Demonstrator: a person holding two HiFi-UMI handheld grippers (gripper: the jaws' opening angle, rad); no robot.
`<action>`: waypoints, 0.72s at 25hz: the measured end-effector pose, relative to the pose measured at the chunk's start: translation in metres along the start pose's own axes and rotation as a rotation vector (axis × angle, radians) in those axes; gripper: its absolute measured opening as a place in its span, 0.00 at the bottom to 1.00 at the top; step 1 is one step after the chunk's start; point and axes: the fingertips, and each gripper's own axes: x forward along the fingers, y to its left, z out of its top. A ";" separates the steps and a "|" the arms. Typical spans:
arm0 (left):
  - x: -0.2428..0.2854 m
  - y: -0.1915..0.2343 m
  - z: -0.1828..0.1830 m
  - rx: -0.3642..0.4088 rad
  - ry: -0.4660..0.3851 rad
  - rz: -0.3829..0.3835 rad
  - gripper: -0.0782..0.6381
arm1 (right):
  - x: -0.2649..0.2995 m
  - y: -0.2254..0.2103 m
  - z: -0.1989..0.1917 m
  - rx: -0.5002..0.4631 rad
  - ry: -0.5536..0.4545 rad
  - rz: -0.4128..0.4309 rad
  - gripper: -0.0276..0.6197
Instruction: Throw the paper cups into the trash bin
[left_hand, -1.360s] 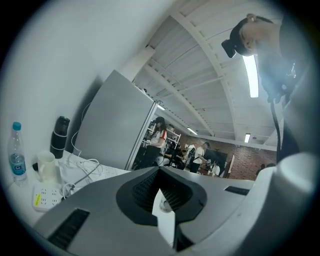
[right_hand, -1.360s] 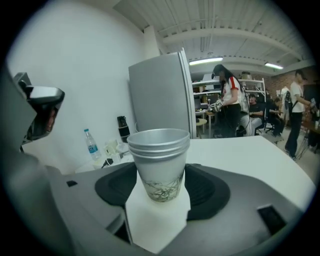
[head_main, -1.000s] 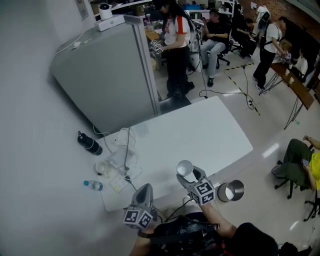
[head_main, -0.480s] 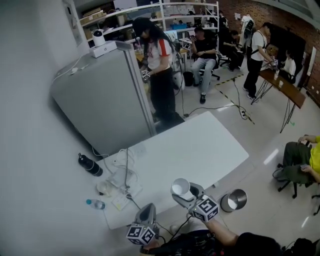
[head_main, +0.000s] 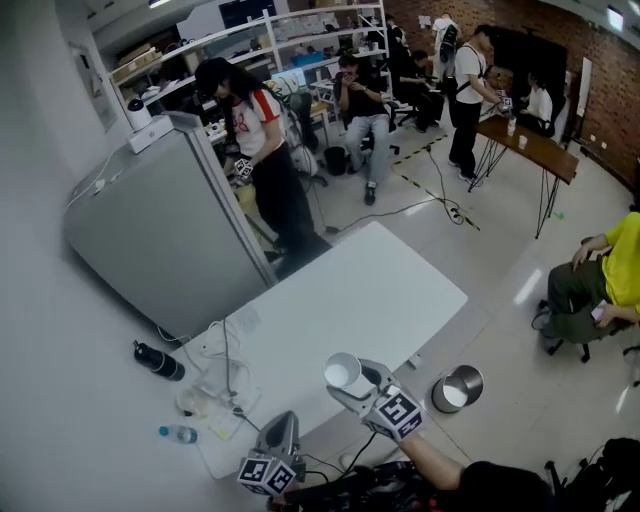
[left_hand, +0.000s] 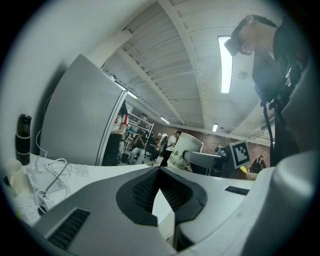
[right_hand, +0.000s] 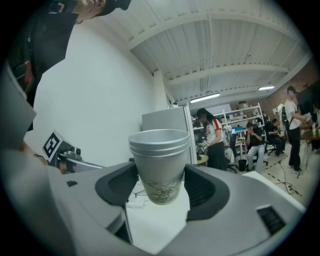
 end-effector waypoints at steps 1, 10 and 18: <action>0.004 -0.007 0.002 -0.007 -0.002 -0.020 0.12 | -0.008 -0.007 0.001 0.006 -0.009 -0.018 0.51; 0.109 -0.111 0.000 0.039 0.050 -0.266 0.12 | -0.120 -0.110 0.017 0.009 -0.086 -0.266 0.51; 0.201 -0.207 -0.023 0.045 0.085 -0.430 0.12 | -0.231 -0.189 0.010 0.024 -0.094 -0.454 0.51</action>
